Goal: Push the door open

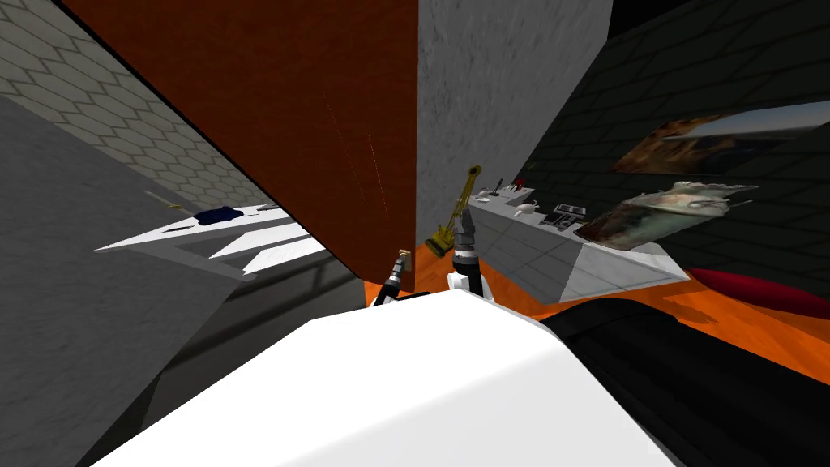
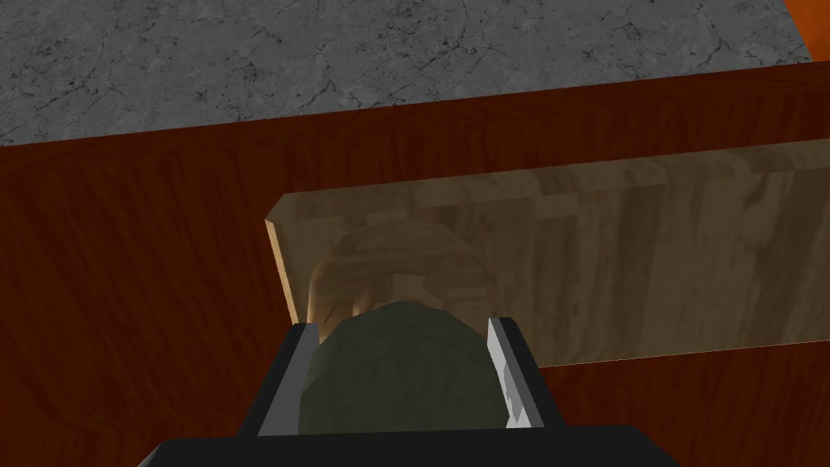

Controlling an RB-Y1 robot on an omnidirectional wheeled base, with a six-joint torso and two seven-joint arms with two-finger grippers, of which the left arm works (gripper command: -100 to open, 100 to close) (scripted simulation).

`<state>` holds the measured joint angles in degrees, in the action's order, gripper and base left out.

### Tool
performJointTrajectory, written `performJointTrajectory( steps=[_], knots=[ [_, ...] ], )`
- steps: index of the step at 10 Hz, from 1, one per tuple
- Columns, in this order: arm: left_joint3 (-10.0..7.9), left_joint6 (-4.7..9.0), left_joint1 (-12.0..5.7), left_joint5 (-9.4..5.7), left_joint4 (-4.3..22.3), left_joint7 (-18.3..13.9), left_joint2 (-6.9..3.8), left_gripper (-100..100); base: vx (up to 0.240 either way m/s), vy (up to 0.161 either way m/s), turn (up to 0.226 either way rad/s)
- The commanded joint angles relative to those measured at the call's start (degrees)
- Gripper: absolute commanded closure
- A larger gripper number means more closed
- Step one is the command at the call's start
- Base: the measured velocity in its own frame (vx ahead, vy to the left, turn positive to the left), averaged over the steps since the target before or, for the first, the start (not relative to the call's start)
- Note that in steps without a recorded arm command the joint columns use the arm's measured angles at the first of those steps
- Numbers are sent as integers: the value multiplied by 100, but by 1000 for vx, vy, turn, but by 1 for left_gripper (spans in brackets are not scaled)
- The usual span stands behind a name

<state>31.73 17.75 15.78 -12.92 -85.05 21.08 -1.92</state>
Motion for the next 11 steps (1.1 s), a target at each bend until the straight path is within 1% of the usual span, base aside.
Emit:
performJointTrajectory(
  steps=[1, 2, 3, 5, 6, 7, 8, 9, 10, 11],
  knots=[
    [-164, 49, -19, -24, -3, 17, 27, 100, 229, -198, 122],
    [-215, 44, -14, -34, -10, 24, 82, 100, 222, -220, 134],
    [-261, 40, -8, -44, -17, 31, 161, 100, 143, -217, 105],
    [-358, 30, 3, -64, -31, 45, 420, 100, 121, -179, 159],
    [-317, 43, -16, -52, -22, 47, 351, 100, 51, -78, 38],
    [-461, 47, -40, -91, -41, 50, 177, 100, 105, -133, 71],
    [-495, 44, -42, -101, -44, 51, 145, 100, 134, -166, 120],
    [-569, 39, -46, -122, -49, 53, 91, 100, 139, -142, 90],
    [-651, 33, -51, -145, -56, 55, 59, 100, 153, -172, 89],
    [-693, 30, -53, -157, -59, 56, 57, 100, 171, -162, 93]
  ],
)
